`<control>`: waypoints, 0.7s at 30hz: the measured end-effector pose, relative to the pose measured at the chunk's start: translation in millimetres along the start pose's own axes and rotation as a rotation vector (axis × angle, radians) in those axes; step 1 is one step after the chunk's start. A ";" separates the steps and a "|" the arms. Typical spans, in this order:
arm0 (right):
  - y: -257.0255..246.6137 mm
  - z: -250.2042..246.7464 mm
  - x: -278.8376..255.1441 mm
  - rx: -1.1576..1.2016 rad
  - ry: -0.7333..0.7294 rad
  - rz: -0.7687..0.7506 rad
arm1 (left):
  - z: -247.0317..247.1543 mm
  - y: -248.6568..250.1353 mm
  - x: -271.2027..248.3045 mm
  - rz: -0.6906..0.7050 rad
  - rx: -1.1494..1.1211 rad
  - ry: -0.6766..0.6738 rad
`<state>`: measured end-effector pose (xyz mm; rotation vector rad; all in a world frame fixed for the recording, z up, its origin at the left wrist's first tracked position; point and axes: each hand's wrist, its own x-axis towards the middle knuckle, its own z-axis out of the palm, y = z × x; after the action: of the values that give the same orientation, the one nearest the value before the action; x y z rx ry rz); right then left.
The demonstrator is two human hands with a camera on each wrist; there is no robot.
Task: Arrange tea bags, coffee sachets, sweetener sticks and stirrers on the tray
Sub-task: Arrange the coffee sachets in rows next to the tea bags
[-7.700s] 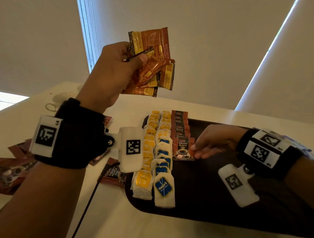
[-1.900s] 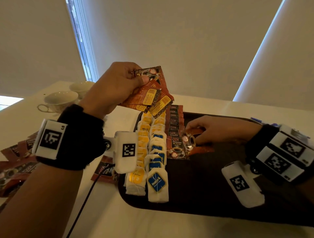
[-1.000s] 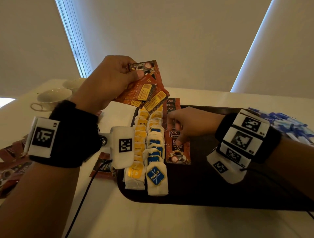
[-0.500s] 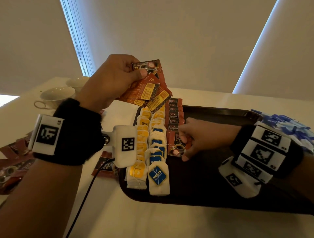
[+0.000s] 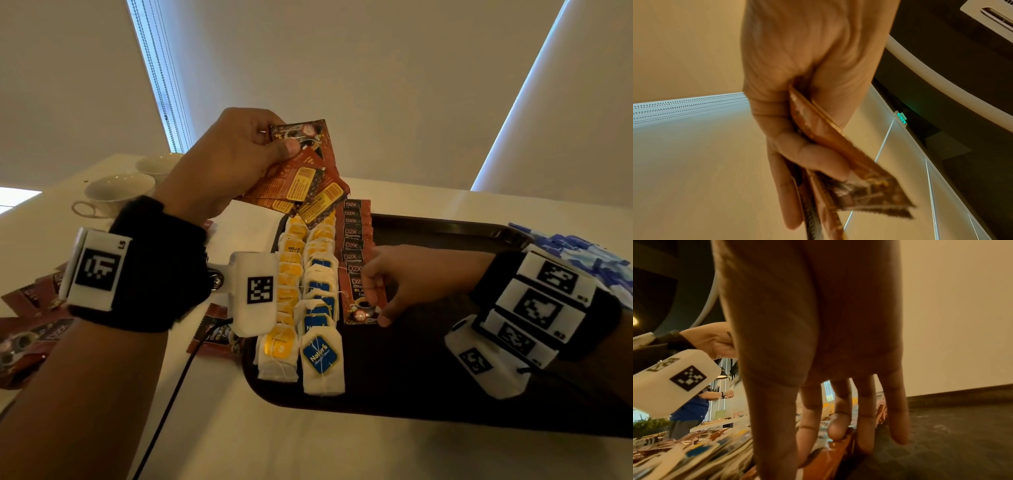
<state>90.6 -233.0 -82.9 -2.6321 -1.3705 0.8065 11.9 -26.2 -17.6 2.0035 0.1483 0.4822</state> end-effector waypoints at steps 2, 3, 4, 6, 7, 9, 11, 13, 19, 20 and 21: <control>0.0 -1.4 -2.4 -0.003 -0.015 -0.013 | 0.2 0.2 0.0 -0.005 -0.003 -0.005; -0.5 -3.2 -5.2 -0.011 -0.017 -0.017 | 0.6 0.4 -0.4 -0.008 -0.006 -0.007; -2.1 -5.6 -8.6 -0.023 0.010 -0.025 | 1.0 0.4 -0.6 -0.008 -0.004 -0.006; -6.5 -11.9 -15.1 -0.003 0.253 -0.069 | 2.3 0.7 -0.6 0.002 0.014 -0.010; -8.6 -15.4 -16.6 0.049 0.450 -0.089 | 3.2 1.1 -0.7 0.007 0.021 -0.019; -14.7 -25.0 -16.5 0.229 0.818 -0.110 | 4.9 2.5 -1.7 0.013 0.036 -0.055; -22.8 -34.6 -14.1 0.453 0.967 -0.081 | 6.7 4.7 -3.7 0.019 0.060 -0.108; -30.3 -38.5 -11.6 0.640 0.947 -0.049 | 8.6 7.3 -6.1 0.030 0.053 -0.152; -48.0 -29.5 -12.5 0.914 0.788 -0.097 | 10.4 8.7 -7.0 0.054 0.024 -0.122; -48.9 -29.1 -13.8 0.979 0.752 -0.113 | 10.4 8.1 -7.0 0.056 0.025 -0.122; -49.2 -29.3 -15.4 1.043 0.715 -0.126 | 10.5 7.8 -6.9 0.058 0.021 -0.119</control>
<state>60.8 -210.3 -37.0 -1.6955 -0.6235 0.3246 9.0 -40.7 -16.8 2.0555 0.0219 0.3981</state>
